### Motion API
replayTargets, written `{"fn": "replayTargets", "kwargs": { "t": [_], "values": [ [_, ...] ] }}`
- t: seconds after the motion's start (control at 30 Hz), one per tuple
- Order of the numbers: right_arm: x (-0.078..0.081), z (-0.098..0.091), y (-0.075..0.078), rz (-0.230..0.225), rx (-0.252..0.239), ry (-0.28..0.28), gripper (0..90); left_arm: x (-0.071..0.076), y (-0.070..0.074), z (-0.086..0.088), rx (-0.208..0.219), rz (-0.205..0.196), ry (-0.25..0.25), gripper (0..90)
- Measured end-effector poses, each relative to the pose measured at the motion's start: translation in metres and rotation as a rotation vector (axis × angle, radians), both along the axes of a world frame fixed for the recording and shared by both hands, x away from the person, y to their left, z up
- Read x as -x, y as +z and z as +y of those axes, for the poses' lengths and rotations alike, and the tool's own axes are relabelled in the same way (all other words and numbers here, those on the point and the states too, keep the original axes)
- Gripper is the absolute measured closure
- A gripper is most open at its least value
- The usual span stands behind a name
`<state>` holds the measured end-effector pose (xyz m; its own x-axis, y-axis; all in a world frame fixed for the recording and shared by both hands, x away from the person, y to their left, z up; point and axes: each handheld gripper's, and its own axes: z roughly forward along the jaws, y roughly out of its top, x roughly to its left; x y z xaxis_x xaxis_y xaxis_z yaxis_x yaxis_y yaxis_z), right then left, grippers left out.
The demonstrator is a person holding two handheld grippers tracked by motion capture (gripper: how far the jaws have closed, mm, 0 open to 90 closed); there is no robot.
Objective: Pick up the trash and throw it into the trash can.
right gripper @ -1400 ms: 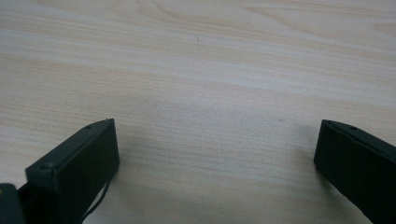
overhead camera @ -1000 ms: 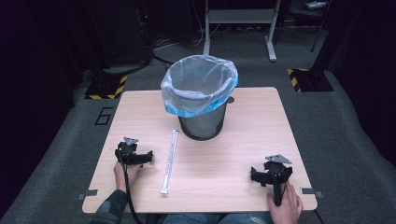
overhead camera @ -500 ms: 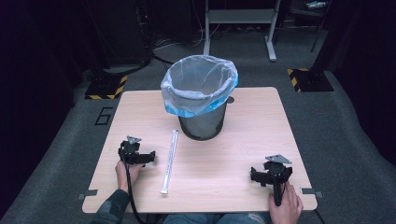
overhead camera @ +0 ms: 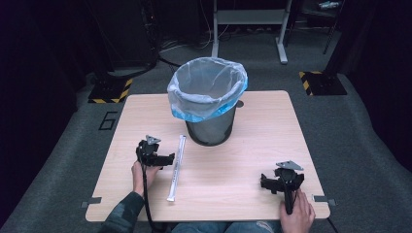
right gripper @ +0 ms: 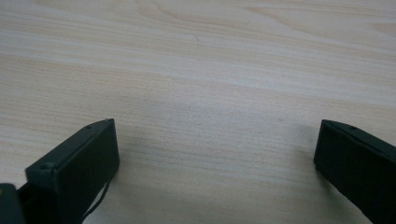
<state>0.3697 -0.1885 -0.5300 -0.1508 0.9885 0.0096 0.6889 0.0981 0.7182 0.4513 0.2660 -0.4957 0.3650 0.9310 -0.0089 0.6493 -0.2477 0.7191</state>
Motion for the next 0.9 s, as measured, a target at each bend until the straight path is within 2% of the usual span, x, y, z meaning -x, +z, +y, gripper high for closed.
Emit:
{"fn": "replayTargets", "kwargs": {
  "t": [0.27,0.6,0.67,0.9],
  "values": [
    [0.0,0.0,0.0,0.0,0.0,0.0,0.0,-0.005,-0.002,-0.008,0.007,0.041,-0.013,1.0],
    [0.0,0.0,0.0,0.0,0.0,0.0,0.0,-0.012,0.0,-0.038,0.0,0.065,-0.07,1.2],
    [0.0,0.0,0.0,0.0,0.0,0.0,0.0,-0.012,0.001,-0.042,0.011,0.067,-0.076,1.0],
    [0.0,0.0,0.0,-0.002,0.003,0.003,0.0,-0.013,-0.003,-0.058,-0.017,0.091,-0.103,0.0]
  ]
}}
